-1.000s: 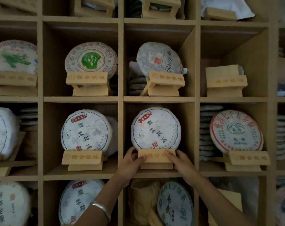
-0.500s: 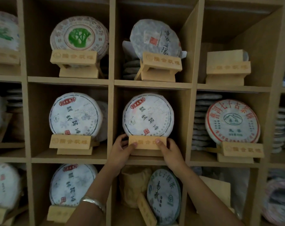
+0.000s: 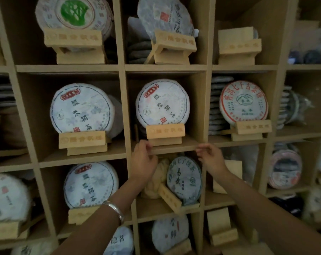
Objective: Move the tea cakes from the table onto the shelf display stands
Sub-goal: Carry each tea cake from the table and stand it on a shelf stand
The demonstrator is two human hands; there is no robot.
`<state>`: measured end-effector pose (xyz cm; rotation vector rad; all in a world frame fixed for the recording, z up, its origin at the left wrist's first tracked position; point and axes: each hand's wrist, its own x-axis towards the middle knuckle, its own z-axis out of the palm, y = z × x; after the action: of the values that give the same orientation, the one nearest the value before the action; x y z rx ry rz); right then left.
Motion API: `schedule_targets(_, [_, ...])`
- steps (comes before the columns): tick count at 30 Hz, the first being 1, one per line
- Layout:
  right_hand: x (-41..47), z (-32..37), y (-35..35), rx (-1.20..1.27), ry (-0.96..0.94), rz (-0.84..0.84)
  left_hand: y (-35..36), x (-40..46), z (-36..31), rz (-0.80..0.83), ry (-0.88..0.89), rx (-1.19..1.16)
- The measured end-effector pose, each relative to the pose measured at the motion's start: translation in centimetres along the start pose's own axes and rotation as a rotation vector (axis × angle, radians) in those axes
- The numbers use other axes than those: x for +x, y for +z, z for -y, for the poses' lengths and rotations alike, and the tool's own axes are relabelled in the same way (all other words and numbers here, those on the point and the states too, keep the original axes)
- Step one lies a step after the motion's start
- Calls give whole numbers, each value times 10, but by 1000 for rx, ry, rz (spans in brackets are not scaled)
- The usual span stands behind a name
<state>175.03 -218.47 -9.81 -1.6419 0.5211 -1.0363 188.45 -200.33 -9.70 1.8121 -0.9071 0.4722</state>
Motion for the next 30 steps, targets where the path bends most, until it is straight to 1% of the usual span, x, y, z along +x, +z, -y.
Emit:
schedule_targets(2, [-14, -7, -19, -69, 38, -42, 2, -10, -4, 86, 59, -21])
schedule_targets(5, [-40, -15, -54, -280, 68, -119, 21, -26, -16, 251, 71, -60])
schedule_targets(7, [-62, -20, -84, -376, 68, -168, 44, -38, -28, 356, 100, -78])
schedule_targets(9, [-83, -21, -119, -517, 60, -185, 72, -50, -46, 475, 143, -146])
schedule_targets(10, [-95, -20, -138, -586, 73, -194, 86, -58, -57, 543, 152, -175])
schedule_targets(12, [-121, -15, -178, -688, 119, -267, 115, -77, -85, 661, 169, -205])
schedule_targets(16, [-187, -1, -268, -811, 158, -444, 174, -128, -159, 849, 228, -301])
schedule_targets(20, [-266, 21, -360, -935, 280, -595, 224, -190, -243, 1066, 328, -402])
schedule_targets(24, [-349, 46, -441, -957, 442, -786, 258, -258, -337, 1162, 435, -477])
schedule_targets(26, [-390, 57, -478, -962, 494, -883, 270, -294, -384, 1206, 529, -511])
schedule_targets(30, [-462, 77, -545, -975, 564, -1059, 288, -365, -468, 1343, 657, -580])
